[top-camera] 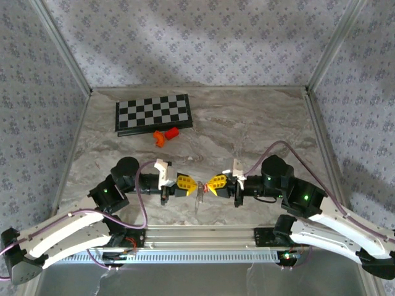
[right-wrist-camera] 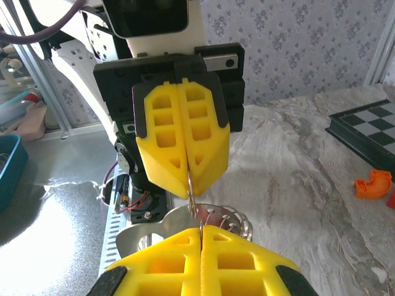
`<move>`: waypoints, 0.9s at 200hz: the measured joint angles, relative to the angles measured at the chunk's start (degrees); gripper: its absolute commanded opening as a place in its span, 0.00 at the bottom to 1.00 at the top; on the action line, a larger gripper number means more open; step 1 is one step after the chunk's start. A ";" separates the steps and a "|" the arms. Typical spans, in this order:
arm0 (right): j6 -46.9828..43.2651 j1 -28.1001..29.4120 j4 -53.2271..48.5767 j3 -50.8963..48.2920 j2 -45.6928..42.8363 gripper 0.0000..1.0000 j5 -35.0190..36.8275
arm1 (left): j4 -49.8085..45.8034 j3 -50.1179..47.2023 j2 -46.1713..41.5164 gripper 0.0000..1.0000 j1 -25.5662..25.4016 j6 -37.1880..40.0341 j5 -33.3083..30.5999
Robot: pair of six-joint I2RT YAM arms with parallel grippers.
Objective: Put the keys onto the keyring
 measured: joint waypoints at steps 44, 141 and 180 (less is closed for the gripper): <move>0.02 0.00 0.50 0.00 0.02 0.00 -0.09 | 0.02 0.00 0.00 0.00 -0.33 0.00 -0.20; 0.04 0.42 0.79 0.20 1.25 0.00 -0.09 | 0.48 0.02 0.57 0.00 -0.37 0.37 -2.01; 0.02 0.90 0.66 0.48 1.66 0.00 -0.04 | 1.01 0.02 1.03 0.00 -0.44 0.37 -2.29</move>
